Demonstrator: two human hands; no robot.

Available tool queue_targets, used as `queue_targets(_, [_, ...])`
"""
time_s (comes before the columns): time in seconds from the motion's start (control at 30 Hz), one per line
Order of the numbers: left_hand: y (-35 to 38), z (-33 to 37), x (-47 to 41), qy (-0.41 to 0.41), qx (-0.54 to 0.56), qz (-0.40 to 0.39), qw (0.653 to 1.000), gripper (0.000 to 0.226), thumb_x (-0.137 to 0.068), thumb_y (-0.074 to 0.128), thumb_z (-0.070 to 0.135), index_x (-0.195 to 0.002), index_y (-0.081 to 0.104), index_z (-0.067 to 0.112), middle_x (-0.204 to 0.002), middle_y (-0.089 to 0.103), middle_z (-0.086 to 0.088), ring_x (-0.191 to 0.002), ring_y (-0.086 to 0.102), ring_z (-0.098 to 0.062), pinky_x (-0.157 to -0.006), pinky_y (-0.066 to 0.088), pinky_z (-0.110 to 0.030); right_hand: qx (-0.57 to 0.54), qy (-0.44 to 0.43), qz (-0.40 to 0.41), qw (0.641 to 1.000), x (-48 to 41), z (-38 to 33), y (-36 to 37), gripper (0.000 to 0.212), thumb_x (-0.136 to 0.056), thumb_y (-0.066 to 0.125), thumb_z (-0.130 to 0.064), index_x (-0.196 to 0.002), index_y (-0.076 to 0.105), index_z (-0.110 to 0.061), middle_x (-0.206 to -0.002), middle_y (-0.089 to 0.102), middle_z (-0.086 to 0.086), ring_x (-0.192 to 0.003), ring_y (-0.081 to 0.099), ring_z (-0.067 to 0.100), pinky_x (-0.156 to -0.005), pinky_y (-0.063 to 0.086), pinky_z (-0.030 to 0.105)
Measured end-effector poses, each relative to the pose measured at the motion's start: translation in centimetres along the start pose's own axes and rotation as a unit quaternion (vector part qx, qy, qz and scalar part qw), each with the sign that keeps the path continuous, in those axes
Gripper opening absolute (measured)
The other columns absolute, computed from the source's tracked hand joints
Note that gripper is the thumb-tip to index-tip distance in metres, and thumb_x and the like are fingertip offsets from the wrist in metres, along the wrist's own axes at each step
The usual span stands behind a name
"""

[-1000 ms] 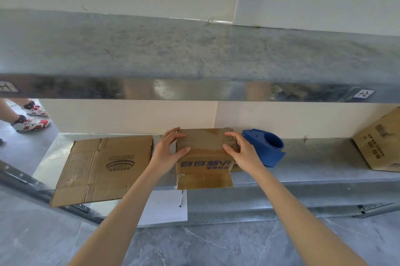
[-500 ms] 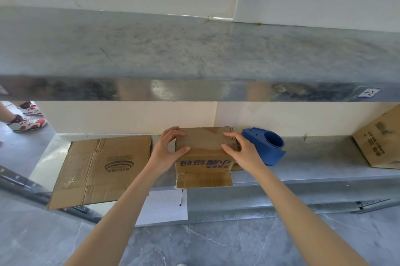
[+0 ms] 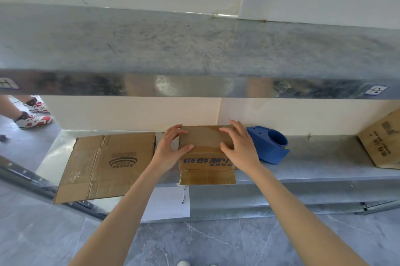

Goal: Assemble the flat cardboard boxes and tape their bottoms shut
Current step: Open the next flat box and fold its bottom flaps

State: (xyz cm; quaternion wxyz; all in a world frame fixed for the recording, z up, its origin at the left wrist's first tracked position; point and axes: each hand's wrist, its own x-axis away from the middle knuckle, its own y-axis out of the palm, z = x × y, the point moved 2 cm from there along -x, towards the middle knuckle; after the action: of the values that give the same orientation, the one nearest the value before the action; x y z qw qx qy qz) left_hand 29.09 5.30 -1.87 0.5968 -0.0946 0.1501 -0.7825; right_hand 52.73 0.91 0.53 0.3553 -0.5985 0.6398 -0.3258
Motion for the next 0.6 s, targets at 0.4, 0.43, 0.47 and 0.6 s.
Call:
queue_targets(0.4, [1.0, 1.5, 0.8, 0.130, -0.234, 0.057, 0.962, 0.042, -0.089, 0.069, 0.032, -0.130, 0.058, 0.029, -0.152, 0.040, 0.014, -0.145, 0.030, -0.013, -0.107, 0.042, -0.045, 0.070, -0.030, -0.079, 0.994, -0.1, 0.0, 1.2, 0.074, -0.085, 0.021, -0.079, -0.152, 0.024, -0.047, -0.164, 0.004, -0.016, -0.151, -0.011, 0.011, -0.116, 0.031, 0.049])
queue_targets(0.43, [1.5, 1.5, 0.9, 0.132, -0.237, 0.052, 0.961, 0.045, -0.091, 0.068, 0.032, -0.134, 0.056, 0.029, -0.153, 0.040, 0.014, -0.147, 0.026, -0.012, -0.111, 0.040, -0.046, 0.071, -0.031, -0.079, 0.994, -0.1, 0.0, 1.3, 0.075, -0.085, 0.020, -0.079, -0.152, 0.024, -0.046, -0.164, 0.005, -0.015, -0.151, -0.010, 0.012, -0.117, 0.030, 0.050])
queue_targets(0.47, [1.9, 1.5, 0.9, 0.128, -0.237, 0.045, 0.962, 0.048, -0.092, 0.066, 0.035, -0.138, 0.053, 0.029, -0.154, 0.038, 0.014, -0.149, 0.022, -0.012, -0.113, 0.037, -0.047, 0.072, -0.031, -0.079, 0.994, -0.1, 0.0, 1.3, 0.075, -0.085, 0.019, -0.079, -0.152, 0.024, -0.046, -0.164, 0.006, -0.014, -0.151, -0.009, 0.013, -0.118, 0.028, 0.050])
queue_targets(0.6, [3.1, 0.6, 1.0, 0.093, -0.226, 0.012, 0.970, 0.053, -0.097, 0.054, 0.045, -0.147, 0.044, 0.030, -0.159, 0.027, 0.015, -0.151, 0.006, -0.006, -0.117, 0.032, -0.049, 0.082, -0.040, -0.074, 0.993, 0.0, 0.0, 1.4, 0.074, -0.087, 0.016, -0.078, -0.152, 0.023, -0.046, -0.164, 0.007, -0.012, -0.152, -0.008, 0.017, -0.122, 0.016, 0.051])
